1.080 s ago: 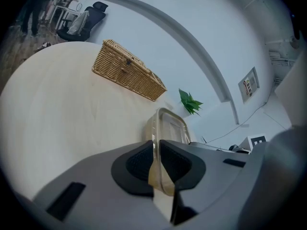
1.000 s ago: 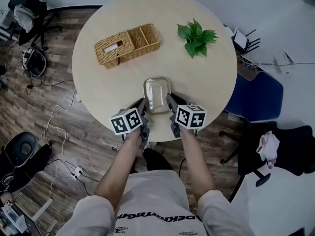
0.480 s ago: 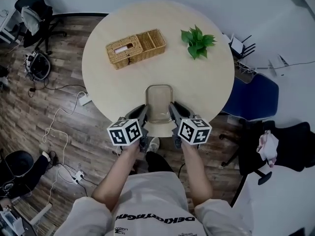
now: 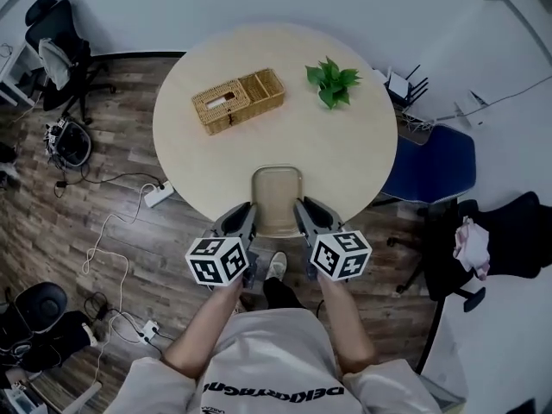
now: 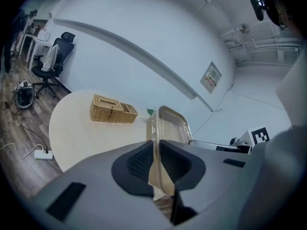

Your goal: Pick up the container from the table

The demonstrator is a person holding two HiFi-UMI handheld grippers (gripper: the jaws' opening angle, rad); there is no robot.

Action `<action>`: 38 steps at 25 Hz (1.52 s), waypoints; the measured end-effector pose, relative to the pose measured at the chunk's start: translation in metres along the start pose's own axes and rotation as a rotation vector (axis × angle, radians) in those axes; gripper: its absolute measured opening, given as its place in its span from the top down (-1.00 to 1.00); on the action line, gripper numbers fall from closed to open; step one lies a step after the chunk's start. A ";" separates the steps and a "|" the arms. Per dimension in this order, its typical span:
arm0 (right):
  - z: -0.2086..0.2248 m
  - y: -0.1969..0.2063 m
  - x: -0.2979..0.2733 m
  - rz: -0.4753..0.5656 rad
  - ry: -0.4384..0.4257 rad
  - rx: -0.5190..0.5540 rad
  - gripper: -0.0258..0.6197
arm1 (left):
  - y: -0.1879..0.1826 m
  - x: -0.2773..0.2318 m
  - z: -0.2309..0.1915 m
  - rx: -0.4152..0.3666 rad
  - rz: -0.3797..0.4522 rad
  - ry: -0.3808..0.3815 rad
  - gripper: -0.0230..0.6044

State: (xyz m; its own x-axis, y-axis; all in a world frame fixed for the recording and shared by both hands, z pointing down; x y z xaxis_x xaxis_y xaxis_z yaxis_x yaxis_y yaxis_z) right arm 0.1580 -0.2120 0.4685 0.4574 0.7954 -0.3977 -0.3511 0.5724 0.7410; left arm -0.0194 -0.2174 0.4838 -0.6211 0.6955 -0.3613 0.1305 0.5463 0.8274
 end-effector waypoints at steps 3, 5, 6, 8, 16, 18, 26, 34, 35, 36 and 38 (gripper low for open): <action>-0.022 0.004 0.026 0.020 0.004 0.015 0.66 | -0.002 0.028 0.013 -0.026 0.018 0.012 0.76; -0.036 0.006 0.040 0.035 0.007 0.022 0.66 | -0.005 0.046 0.020 -0.044 0.028 0.014 0.76; -0.043 0.006 0.046 0.050 0.012 0.027 0.66 | -0.008 0.052 0.023 -0.056 0.033 0.020 0.76; -0.055 0.006 0.059 0.082 0.028 0.045 0.66 | -0.013 0.064 0.030 -0.081 0.046 0.035 0.76; -0.093 0.018 0.104 0.191 0.073 0.103 0.66 | -0.018 0.109 0.052 -0.181 0.102 0.080 0.76; -0.101 0.021 0.113 0.208 0.081 0.115 0.66 | -0.018 0.120 0.056 -0.201 0.112 0.085 0.76; -0.125 0.036 0.136 0.264 0.112 0.163 0.66 | -0.016 0.148 0.065 -0.292 0.141 0.087 0.76; -0.133 0.054 0.153 0.310 0.154 0.134 0.66 | -0.010 0.163 0.075 -0.366 0.142 0.096 0.76; -0.134 0.055 0.156 0.314 0.157 0.138 0.66 | -0.009 0.164 0.076 -0.372 0.147 0.097 0.76; -0.135 0.056 0.157 0.317 0.158 0.144 0.66 | -0.008 0.166 0.077 -0.377 0.151 0.097 0.76; -0.135 0.056 0.160 0.325 0.164 0.162 0.66 | -0.007 0.167 0.080 -0.393 0.161 0.097 0.76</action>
State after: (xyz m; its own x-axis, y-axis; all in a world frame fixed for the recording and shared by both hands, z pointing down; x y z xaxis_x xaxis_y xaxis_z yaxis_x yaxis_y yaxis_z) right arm 0.1014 -0.0256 0.3727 0.2022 0.9586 -0.2003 -0.3169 0.2576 0.9128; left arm -0.0625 -0.0678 0.3834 -0.6893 0.6997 -0.1879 -0.0607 0.2027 0.9774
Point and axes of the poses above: the fingertips, and each gripper's own axes: x backward along the fingers, z to its right, y out of its underside, the point moved 6 cm from there along x, backward along the fingers, and after that the axes turned 10 degrees about -x, right-handed, at the moved point
